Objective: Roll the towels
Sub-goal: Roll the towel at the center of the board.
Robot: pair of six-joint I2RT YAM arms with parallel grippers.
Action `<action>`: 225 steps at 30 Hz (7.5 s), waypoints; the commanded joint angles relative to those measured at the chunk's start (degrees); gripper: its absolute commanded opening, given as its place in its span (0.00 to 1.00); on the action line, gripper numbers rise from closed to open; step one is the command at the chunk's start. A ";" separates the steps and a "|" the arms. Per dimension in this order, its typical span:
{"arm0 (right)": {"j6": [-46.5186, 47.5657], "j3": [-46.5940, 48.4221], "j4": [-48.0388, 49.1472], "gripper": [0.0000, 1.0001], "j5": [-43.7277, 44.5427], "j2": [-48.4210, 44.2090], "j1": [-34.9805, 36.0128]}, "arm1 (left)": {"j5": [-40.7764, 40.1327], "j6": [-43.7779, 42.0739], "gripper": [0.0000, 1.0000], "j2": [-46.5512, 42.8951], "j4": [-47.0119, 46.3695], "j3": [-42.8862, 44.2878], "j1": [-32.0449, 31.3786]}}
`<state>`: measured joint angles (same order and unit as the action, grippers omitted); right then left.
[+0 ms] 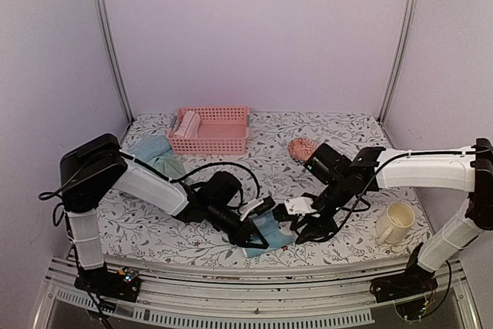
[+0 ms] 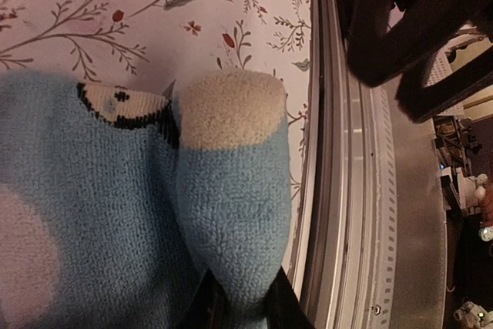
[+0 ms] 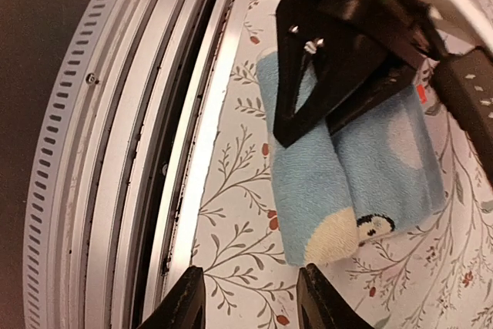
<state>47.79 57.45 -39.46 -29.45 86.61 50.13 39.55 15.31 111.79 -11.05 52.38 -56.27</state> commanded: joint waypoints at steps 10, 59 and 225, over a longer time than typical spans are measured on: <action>1.83 -3.12 17.46 0.46 14.77 8.80 10.29 | 4.35 0.16 0.08 8.66 11.02 0.24 0.93; 1.43 36.59 -29.69 0.15 -18.87 55.01 -8.03 | -52.98 -35.47 0.61 -16.00 17.41 2.55 -19.49; -12.00 4.44 -5.59 0.51 -13.20 3.25 -41.67 | -64.72 -25.44 0.00 -1.83 21.86 11.39 -14.98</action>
<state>38.48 65.04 -53.23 -44.53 93.34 13.96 -27.16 -13.08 111.85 5.17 62.94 -73.52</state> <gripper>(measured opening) 0.513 0.257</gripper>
